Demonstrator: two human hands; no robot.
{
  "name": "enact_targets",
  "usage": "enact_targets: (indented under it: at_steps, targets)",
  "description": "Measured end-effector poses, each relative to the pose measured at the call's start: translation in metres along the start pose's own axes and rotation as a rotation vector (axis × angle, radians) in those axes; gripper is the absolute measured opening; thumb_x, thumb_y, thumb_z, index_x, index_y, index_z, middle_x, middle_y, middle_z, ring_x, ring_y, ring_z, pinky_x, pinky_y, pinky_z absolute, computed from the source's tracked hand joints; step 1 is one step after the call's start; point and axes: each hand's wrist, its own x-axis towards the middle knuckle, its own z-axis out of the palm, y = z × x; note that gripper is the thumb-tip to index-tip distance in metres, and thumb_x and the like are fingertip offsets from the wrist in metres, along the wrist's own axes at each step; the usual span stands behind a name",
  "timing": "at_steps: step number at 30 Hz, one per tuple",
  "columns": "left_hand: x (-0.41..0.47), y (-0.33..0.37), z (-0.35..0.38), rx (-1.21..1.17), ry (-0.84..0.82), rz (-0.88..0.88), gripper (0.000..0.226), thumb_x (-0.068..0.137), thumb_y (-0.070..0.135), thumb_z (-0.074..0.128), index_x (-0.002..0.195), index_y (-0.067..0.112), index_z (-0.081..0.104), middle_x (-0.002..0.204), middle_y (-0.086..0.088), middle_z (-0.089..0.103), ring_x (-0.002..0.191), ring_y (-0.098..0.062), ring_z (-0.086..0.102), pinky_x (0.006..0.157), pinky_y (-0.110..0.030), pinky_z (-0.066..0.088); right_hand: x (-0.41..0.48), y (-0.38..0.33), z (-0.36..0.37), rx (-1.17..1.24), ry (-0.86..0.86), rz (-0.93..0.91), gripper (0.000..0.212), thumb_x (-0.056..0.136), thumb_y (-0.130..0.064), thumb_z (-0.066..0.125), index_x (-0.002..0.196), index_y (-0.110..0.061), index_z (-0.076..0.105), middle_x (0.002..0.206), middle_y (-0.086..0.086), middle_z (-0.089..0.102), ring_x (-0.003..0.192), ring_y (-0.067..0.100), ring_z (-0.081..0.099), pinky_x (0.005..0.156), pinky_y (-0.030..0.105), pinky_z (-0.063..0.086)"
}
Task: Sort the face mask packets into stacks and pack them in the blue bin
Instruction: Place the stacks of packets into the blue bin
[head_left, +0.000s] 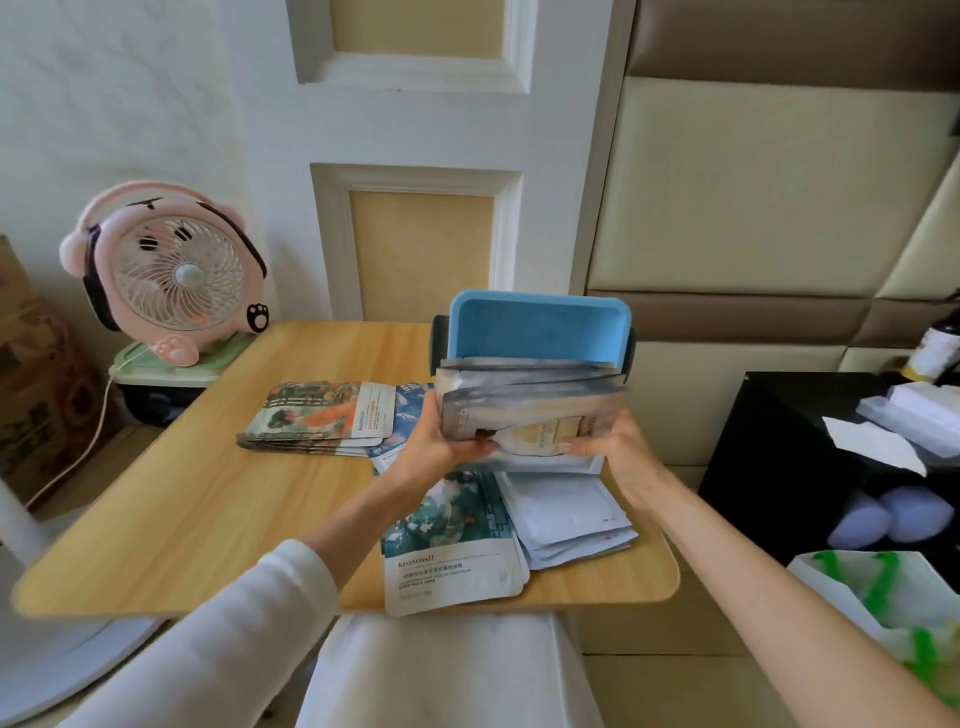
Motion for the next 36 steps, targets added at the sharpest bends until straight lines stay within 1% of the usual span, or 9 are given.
enact_targets:
  at_steps: [7, 12, 15, 17, 23, 25, 27, 30, 36]
  targets:
    - [-0.006, -0.009, -0.009, 0.065, -0.008, -0.099, 0.057, 0.077, 0.008, 0.073, 0.121, 0.014, 0.038, 0.117, -0.006, 0.060, 0.105, -0.018, 0.060, 0.083, -0.027, 0.050, -0.004, 0.000, -0.014, -0.078, -0.007, 0.042, 0.073, 0.054, -0.005, 0.072, 0.122, -0.006, 0.046, 0.110, 0.004, 0.063, 0.102, 0.015, 0.059, 0.081, 0.024, 0.048]
    - [-0.003, 0.001, -0.012, 0.206, -0.094, -0.107, 0.057, 0.083, 0.013, 0.068, 0.121, 0.023, 0.026, 0.116, 0.004, 0.056, 0.102, -0.005, 0.055, 0.090, -0.024, 0.045, 0.003, -0.007, -0.012, -0.232, -0.074, 0.046, 0.062, 0.072, 0.002, 0.074, 0.126, -0.011, 0.045, 0.109, -0.006, 0.061, 0.105, 0.011, 0.056, 0.082, 0.016, 0.050]
    - [-0.001, 0.003, -0.020, 0.507, -0.106, -0.022, 0.076, 0.074, 0.048, 0.068, 0.132, 0.022, 0.028, 0.127, -0.001, 0.048, 0.117, -0.017, 0.046, 0.103, -0.038, 0.038, 0.008, -0.010, -0.015, -0.440, -0.056, -0.002, 0.068, 0.053, -0.026, 0.090, 0.114, -0.019, 0.061, 0.113, 0.001, 0.063, 0.111, 0.017, 0.056, 0.097, 0.037, 0.048]
    - [0.002, 0.006, -0.025, 0.763, -0.052, 0.132, 0.083, 0.064, 0.067, 0.063, 0.129, 0.018, 0.045, 0.120, -0.002, 0.049, 0.112, -0.020, 0.046, 0.099, -0.042, 0.041, 0.005, -0.017, -0.015, -0.482, 0.009, -0.026, 0.063, 0.053, -0.010, 0.089, 0.110, -0.016, 0.063, 0.108, -0.001, 0.066, 0.105, 0.014, 0.060, 0.095, 0.036, 0.049]
    - [0.009, 0.043, -0.011, 0.746, 0.186, 0.269, 0.039, 0.073, 0.020, 0.077, 0.104, 0.005, 0.061, 0.098, -0.008, 0.068, 0.083, -0.019, 0.063, 0.074, -0.025, 0.051, 0.007, -0.045, -0.013, -0.535, 0.172, -0.218, 0.052, 0.066, -0.001, 0.081, 0.111, -0.015, 0.061, 0.094, -0.008, 0.067, 0.078, 0.003, 0.065, 0.065, 0.016, 0.054]
    - [0.021, 0.058, -0.006, 0.744, 0.250, 0.314, 0.029, 0.077, 0.006, 0.073, 0.101, 0.007, 0.057, 0.096, -0.010, 0.069, 0.077, -0.020, 0.063, 0.068, -0.025, 0.051, 0.017, -0.055, -0.017, -0.517, 0.264, -0.230, 0.047, 0.075, 0.004, 0.072, 0.114, -0.018, 0.060, 0.093, 0.000, 0.069, 0.068, 0.008, 0.068, 0.056, 0.025, 0.058]
    - [0.035, 0.069, -0.002, 0.725, 0.277, 0.347, 0.033, 0.077, 0.005, 0.073, 0.100, 0.007, 0.049, 0.094, -0.008, 0.067, 0.076, -0.021, 0.063, 0.066, -0.032, 0.054, 0.028, -0.060, -0.024, -0.437, 0.304, -0.226, 0.053, 0.073, 0.009, 0.071, 0.118, -0.016, 0.058, 0.099, 0.005, 0.069, 0.075, 0.015, 0.069, 0.063, 0.034, 0.060]
    - [0.059, 0.072, 0.004, 0.668, 0.205, 0.378, 0.034, 0.079, 0.009, 0.070, 0.102, 0.004, 0.045, 0.097, -0.009, 0.063, 0.083, -0.026, 0.062, 0.072, -0.039, 0.054, 0.039, -0.056, -0.032, -0.402, 0.311, -0.233, 0.051, 0.069, 0.006, 0.076, 0.109, -0.015, 0.053, 0.102, 0.003, 0.066, 0.087, 0.010, 0.064, 0.074, 0.028, 0.055]
    - [0.098, 0.049, 0.011, 0.762, 0.045, 0.342, 0.041, 0.078, 0.009, 0.068, 0.110, -0.001, 0.044, 0.117, -0.015, 0.049, 0.104, -0.027, 0.051, 0.088, -0.036, 0.044, 0.064, -0.026, -0.036, -0.346, 0.295, -0.169, 0.043, 0.076, 0.011, 0.067, 0.083, -0.025, 0.045, 0.125, 0.009, 0.058, 0.114, 0.021, 0.055, 0.092, 0.031, 0.047]
